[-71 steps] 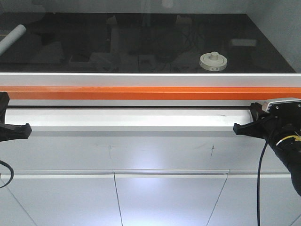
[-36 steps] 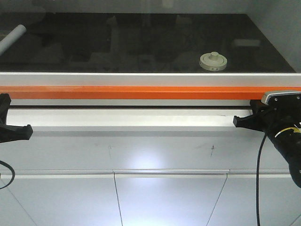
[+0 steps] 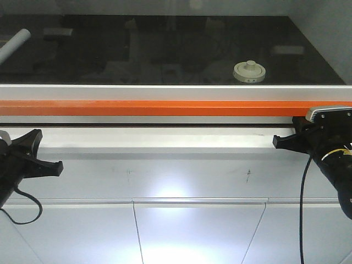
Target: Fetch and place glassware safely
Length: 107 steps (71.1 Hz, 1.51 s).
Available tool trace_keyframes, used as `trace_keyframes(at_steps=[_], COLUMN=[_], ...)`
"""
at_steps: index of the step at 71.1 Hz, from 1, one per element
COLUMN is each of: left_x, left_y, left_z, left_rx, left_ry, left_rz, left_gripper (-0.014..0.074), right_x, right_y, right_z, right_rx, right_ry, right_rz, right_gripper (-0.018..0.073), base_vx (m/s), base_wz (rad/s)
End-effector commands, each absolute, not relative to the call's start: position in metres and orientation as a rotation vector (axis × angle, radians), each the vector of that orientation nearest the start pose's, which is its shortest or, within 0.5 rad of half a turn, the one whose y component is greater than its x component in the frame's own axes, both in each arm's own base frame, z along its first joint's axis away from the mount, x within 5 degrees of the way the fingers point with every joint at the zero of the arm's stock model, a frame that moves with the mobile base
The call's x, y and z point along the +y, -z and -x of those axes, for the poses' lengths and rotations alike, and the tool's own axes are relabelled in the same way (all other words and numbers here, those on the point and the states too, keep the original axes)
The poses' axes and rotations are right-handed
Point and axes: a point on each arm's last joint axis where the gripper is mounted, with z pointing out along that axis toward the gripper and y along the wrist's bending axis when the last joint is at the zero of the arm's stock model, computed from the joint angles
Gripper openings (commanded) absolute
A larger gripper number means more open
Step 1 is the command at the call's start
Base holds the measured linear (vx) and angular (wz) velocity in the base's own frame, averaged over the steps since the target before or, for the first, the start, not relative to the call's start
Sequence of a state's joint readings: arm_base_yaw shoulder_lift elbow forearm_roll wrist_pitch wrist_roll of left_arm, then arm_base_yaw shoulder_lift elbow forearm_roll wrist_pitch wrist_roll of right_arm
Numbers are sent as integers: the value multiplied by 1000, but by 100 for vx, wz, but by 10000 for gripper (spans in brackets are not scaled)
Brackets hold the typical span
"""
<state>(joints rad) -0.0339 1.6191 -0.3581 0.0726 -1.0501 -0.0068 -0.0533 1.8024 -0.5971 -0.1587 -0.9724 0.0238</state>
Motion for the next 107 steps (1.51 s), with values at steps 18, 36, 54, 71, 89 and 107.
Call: trace_keyframes(at_steps=[18, 36, 54, 71, 89, 107], left_x=[-16, -14, -14, -14, -14, -14], left_y=[-175, -176, -191, -198, -225, -240], left_z=[-308, -329, -337, -336, -329, -324], left_rx=[1583, 1578, 1496, 1478, 1401, 1357], left_ry=[59, 47, 48, 54, 53, 53], left_rz=[-90, -58, -42, -41, -39, -37], left_gripper=[-7, -7, -7, -7, -7, -7], right_x=[-5, -5, -5, -5, -5, -4], right_y=[-191, -191, -191, -192, -196, -220], right_z=[-327, -327, -327, -327, -326, -320], right_rx=[1522, 1522, 1521, 1513, 1492, 1419], right_ry=[-17, -16, -15, -15, -17, -10], right_rz=[108, 109, 110, 110, 118, 123], right_gripper=[-1, -1, -1, -1, -1, -1], base_vx=[0, 0, 0, 0, 0, 0], base_wz=[0, 0, 0, 0, 0, 0])
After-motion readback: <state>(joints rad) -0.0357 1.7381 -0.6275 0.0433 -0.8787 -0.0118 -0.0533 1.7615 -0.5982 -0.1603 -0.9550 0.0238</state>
